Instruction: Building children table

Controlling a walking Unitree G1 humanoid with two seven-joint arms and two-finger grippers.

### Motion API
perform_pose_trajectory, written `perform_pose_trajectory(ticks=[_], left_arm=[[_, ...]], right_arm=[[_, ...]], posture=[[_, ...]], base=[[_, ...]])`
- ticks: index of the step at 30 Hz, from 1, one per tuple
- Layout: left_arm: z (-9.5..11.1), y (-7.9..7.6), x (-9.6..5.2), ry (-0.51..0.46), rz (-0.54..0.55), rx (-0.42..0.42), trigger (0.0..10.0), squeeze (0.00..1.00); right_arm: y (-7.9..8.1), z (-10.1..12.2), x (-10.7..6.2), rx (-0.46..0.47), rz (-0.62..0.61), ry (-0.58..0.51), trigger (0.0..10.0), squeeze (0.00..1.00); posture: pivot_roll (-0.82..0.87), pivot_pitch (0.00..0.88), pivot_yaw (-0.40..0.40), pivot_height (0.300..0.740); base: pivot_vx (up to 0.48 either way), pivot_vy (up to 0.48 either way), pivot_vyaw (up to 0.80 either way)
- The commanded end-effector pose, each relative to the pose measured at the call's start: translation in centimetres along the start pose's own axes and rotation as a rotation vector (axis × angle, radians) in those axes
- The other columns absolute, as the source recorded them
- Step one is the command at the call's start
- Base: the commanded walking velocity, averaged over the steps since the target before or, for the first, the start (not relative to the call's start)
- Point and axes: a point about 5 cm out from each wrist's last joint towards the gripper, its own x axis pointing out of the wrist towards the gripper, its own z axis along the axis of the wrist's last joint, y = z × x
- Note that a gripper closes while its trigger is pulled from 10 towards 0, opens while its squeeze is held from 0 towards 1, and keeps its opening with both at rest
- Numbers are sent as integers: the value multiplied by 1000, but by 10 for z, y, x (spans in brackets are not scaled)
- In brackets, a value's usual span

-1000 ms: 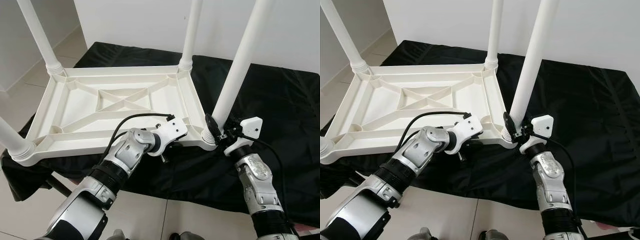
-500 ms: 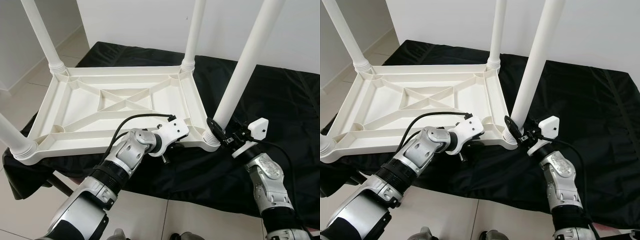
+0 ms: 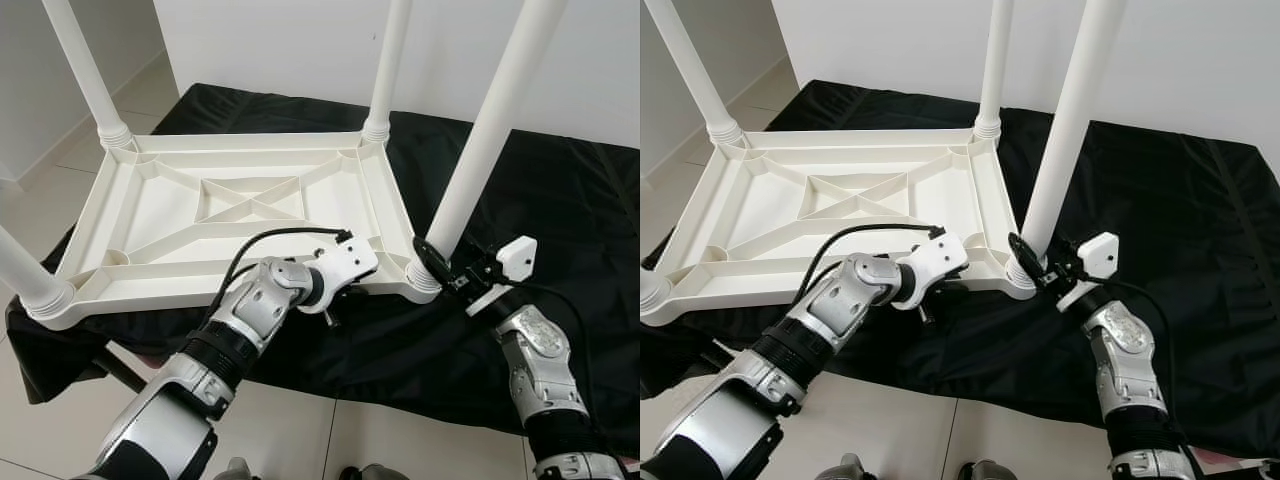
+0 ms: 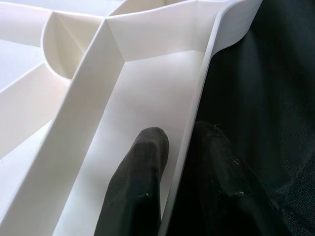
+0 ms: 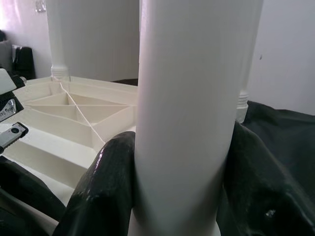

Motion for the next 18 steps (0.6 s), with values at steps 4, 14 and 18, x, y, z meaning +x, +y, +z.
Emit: perform_pose_trajectory(ticks=[4,14,18], left_arm=[[24,12,-11,-69,46,71,10000,0],[24,13,-11,-67,42,76,10000,0],[25,13,-11,-67,42,75,10000,0]], right_arm=[[3,-45,-43,96,-116,226,10000,0],[7,-48,-48,92,-157,207,10000,0],[7,-48,-48,86,-159,204,10000,0]], posture=[[-85,40,13,740],[-91,45,22,740],[-89,44,21,740]], base=[[0,0,0],[0,0,0],[0,0,0]])
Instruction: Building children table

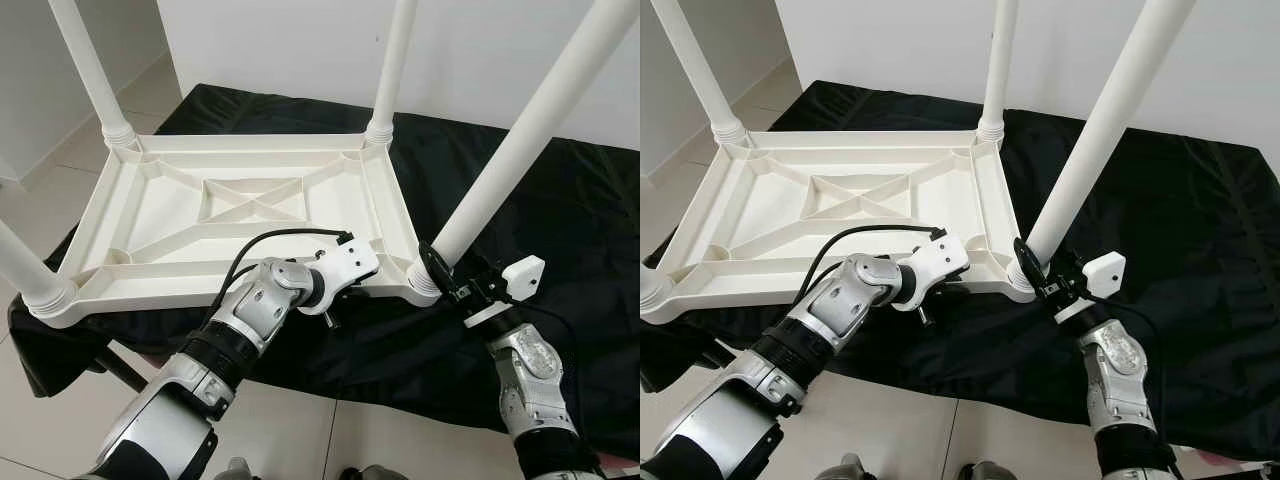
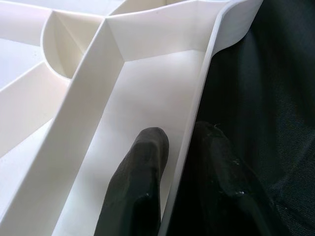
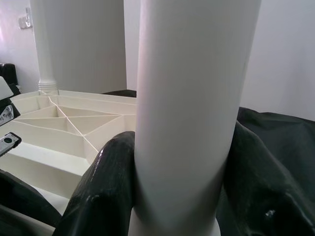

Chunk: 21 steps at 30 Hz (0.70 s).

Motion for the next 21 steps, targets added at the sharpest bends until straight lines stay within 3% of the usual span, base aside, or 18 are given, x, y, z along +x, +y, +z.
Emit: perform_pose_trajectory(ticks=[1,21], left_arm=[[25,14,-12,-69,55,73,10000,0],[25,15,-12,-69,58,72,10000,0]], right_arm=[[-3,-41,-39,60,-87,252,10000,0],[17,-26,-22,25,-212,167,10000,0]], posture=[[-86,45,19,740],[-89,47,17,740]], base=[[0,0,0],[0,0,0]])
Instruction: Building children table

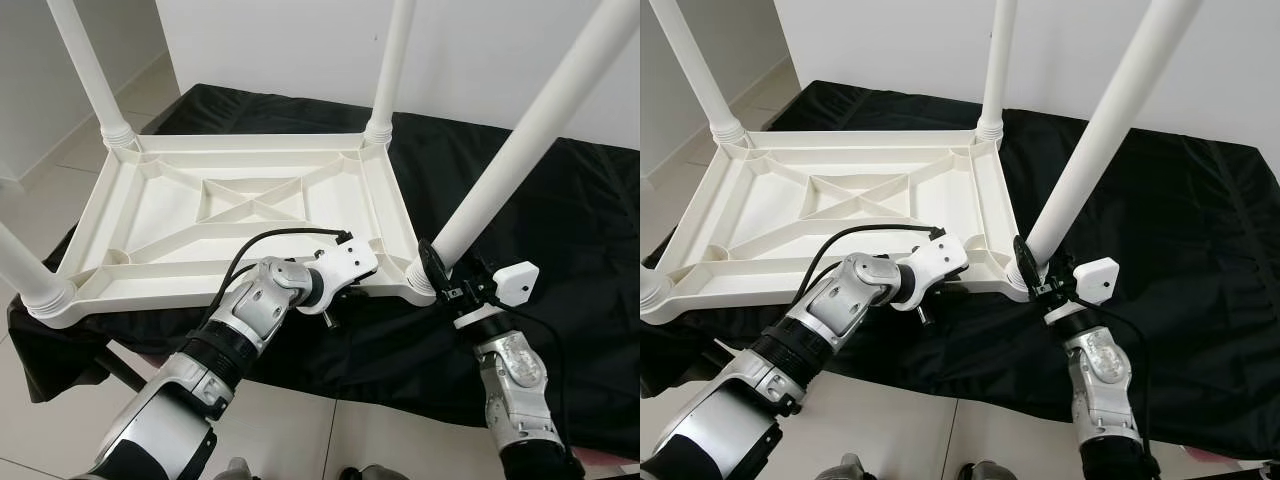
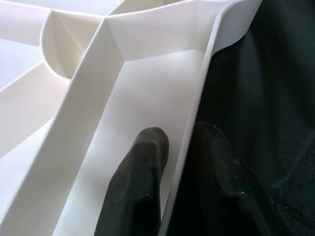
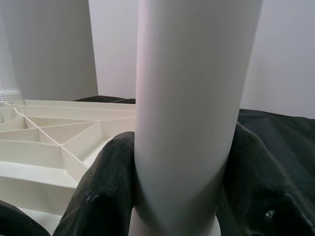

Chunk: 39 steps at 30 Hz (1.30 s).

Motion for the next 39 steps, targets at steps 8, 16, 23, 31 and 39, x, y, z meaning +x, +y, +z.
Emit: perform_pose_trajectory(ticks=[8,16,23,31,39], left_arm=[[26,14,-11,-71,59,73,10000,0],[26,14,-11,-73,58,73,10000,0],[26,14,-12,-71,60,74,10000,0],[26,14,-12,-71,63,73,10000,0],[26,15,-12,-73,66,75,10000,0]], right_arm=[[8,-24,-18,25,-152,188,10000,0],[19,-20,-7,10,-227,220,10000,0],[20,-17,1,-11,-321,250,10000,0],[24,-16,4,-73,-437,283,10000,0],[27,-12,0,-86,-461,266,10000,0]], posture=[[-87,49,17,740],[-84,45,17,740],[-78,41,16,740],[-74,34,12,740],[-77,28,12,740]], base=[[0,0,0],[0,0,0],[0,0,0],[0,0,0],[0,0,0]])
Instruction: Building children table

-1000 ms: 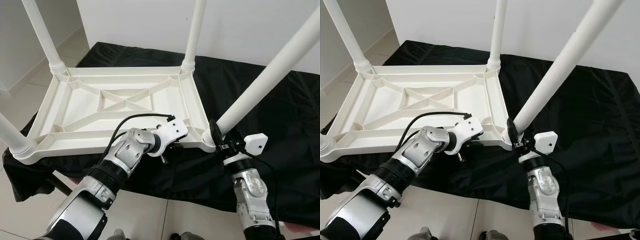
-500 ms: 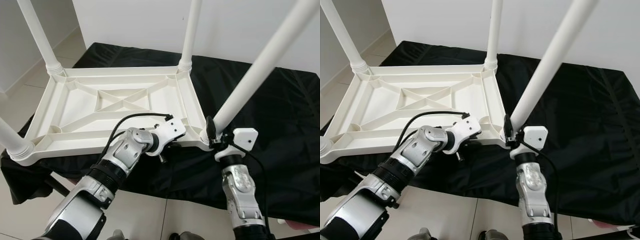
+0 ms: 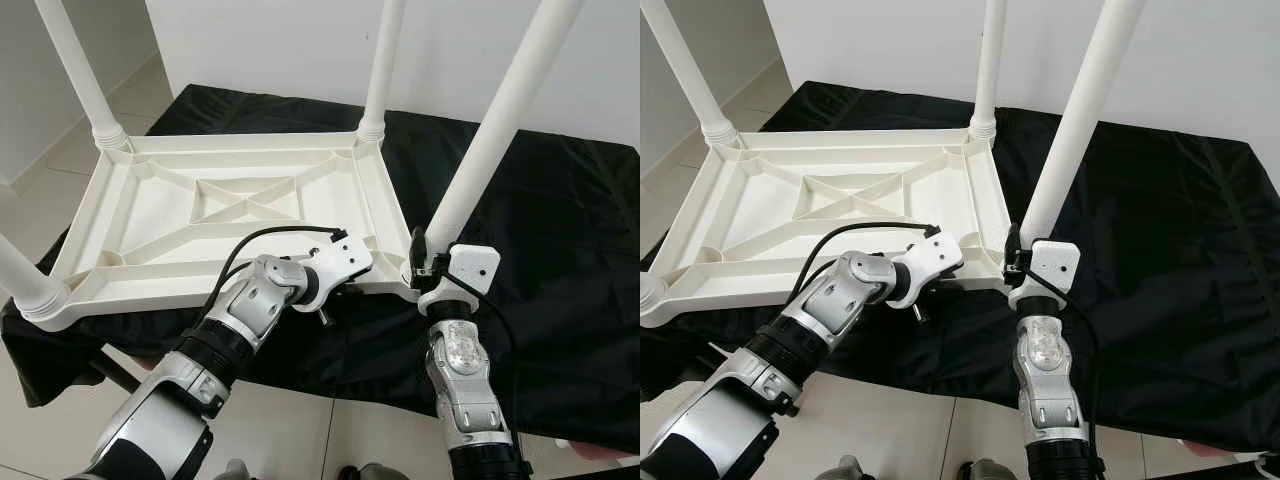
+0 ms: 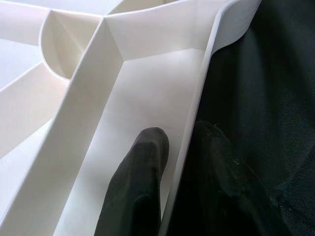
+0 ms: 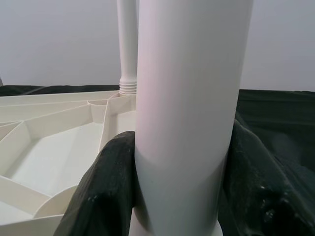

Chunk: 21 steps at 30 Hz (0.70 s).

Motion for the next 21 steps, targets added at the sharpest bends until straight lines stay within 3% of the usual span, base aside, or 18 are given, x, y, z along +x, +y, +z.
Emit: perform_pose_trajectory(ticks=[1,5,6,17,18,21], left_arm=[[28,11,-10,-82,55,79,10000,0],[30,12,-10,-91,53,93,10000,0],[30,12,-10,-96,51,77,10000,1000],[33,20,-22,-128,30,48,10000,1000],[36,23,-27,-159,23,33,10000,0],[43,32,-42,-253,24,-9,10000,0]], right_arm=[[-15,-28,-13,-48,-62,146,10000,0],[-16,-23,-10,-51,-71,133,10000,0],[-16,-22,-8,-57,-72,127,10000,0],[-15,-9,4,-42,-37,68,10000,0],[-16,-6,8,-22,-39,56,10000,0],[-18,2,18,23,-19,26,10000,0]], posture=[[-77,28,12,740],[-80,27,12,740],[-81,29,12,740],[-71,34,4,740],[-70,33,3,740],[-62,31,-2,740]], base=[[0,0,0],[0,0,0],[0,0,0],[0,0,0],[0,0,0],[0,0,0]])
